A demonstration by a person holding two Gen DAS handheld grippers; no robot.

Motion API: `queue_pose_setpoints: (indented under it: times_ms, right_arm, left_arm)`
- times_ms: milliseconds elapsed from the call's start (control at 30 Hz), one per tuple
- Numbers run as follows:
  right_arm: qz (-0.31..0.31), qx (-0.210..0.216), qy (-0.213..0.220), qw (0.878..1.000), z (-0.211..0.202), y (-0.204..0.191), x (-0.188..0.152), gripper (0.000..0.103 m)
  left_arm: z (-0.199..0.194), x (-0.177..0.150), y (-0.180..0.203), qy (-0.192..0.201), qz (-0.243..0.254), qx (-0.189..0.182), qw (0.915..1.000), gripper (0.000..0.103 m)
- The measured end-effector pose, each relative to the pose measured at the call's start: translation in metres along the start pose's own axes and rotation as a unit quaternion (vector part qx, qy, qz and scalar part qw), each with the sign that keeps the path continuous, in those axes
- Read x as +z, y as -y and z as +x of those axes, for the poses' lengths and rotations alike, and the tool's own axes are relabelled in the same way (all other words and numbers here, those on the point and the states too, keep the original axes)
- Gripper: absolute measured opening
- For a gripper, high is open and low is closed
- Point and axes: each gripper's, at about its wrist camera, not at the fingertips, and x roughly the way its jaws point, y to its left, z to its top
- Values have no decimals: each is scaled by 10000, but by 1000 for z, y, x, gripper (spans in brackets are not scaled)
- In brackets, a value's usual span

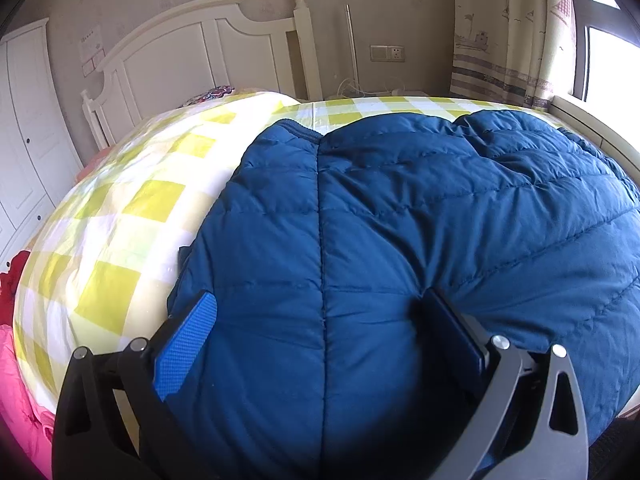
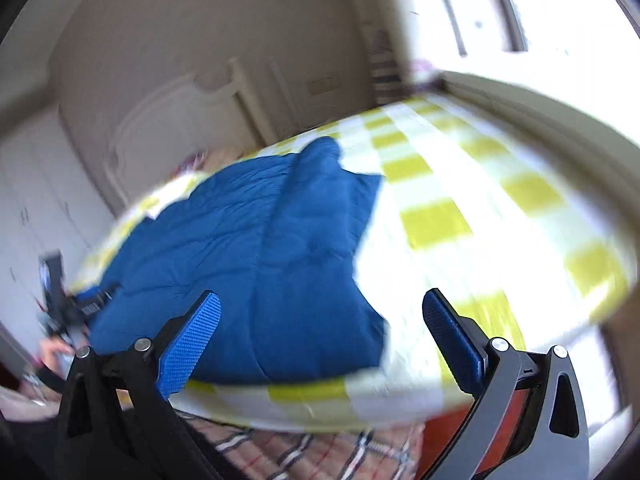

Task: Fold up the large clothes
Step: 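Grasp the folded jacket edge with both grippers and lift it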

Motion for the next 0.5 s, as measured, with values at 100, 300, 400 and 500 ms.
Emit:
queue_pose_setpoints:
  times_ms: [100, 300, 400, 500]
  right_arm:
    - [645, 436, -30, 9970, -6, 22, -19, 93]
    - [813, 832, -176, 9930, 6, 21, -26, 85]
    - [717, 947, -378, 9922, 18, 8, -24, 86]
    - [581, 924, -674, 9917, 29, -12, -22, 87]
  left_arm:
    - [0, -1, 1, 4, -3, 1, 10000, 101]
    - [1, -1, 1, 6, -4, -4, 10000, 101]
    - [1, -1, 1, -3, -2, 2, 10000, 101]
    - [1, -2, 1, -18, -38, -19, 10000, 101]
